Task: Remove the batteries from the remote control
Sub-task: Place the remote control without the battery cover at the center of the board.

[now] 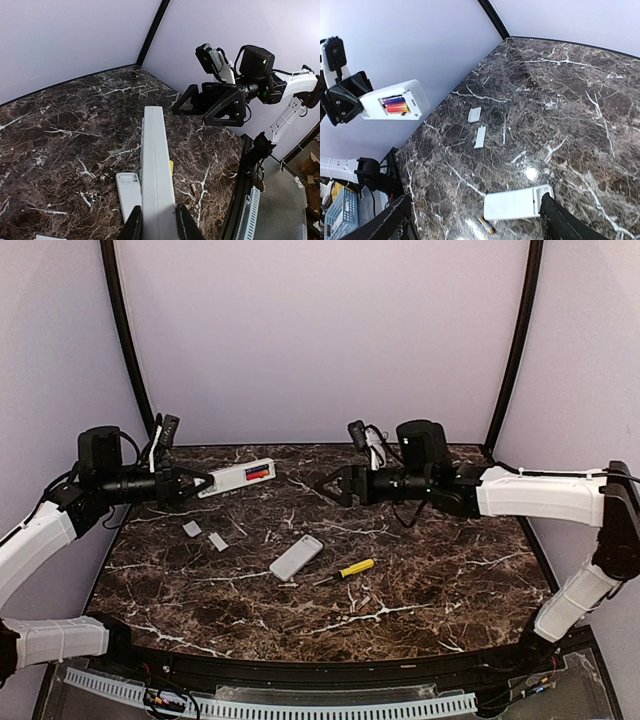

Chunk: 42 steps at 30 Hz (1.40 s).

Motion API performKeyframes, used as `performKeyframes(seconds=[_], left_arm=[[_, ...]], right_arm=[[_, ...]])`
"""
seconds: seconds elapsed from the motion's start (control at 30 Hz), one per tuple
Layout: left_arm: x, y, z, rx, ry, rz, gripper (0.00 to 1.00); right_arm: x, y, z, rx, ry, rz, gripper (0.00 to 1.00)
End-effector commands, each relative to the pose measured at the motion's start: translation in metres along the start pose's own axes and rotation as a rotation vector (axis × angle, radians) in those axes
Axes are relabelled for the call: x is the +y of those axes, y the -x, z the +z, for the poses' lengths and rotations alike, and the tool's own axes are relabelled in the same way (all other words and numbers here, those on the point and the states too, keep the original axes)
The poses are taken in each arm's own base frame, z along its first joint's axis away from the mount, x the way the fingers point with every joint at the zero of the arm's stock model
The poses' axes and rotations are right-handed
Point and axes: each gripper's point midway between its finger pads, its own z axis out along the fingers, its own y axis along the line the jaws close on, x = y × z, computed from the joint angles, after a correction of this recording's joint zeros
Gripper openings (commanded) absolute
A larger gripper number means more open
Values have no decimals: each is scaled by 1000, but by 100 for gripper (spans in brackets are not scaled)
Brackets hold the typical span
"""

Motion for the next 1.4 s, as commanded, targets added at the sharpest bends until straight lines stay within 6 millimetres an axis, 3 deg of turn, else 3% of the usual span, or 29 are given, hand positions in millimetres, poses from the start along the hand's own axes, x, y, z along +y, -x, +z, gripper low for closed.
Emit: performKeyframes(seconds=[0.0, 0.17, 0.33, 0.7, 1.0, 1.13, 1.23, 1.37], left_arm=[[-25, -5, 16, 56, -152, -8, 0], [-32, -16, 30, 113, -247, -69, 0], [-28, -22, 32, 132, -239, -83, 0], [-23, -27, 33, 148, -209, -76, 0], [-18, -36, 40, 182, -190, -108, 0], [-29, -62, 58, 274, -182, -151, 0], [-44, -95, 71, 346, -224, -273, 0], [-61, -136, 74, 431, -217, -387, 0]], right_arm=[[-25, -49, -39, 149, -138, -7, 86], [-53, -90, -67, 246, -262, 27, 86], [-80, -115, -66, 339, -314, 76, 85], [-107, -134, -27, 470, -267, 1, 82], [-112, -127, -18, 455, -262, -30, 81], [-109, -122, -20, 425, -251, -21, 81], [-108, -125, -22, 432, -244, -23, 81], [-111, -130, -25, 438, -250, -35, 81]])
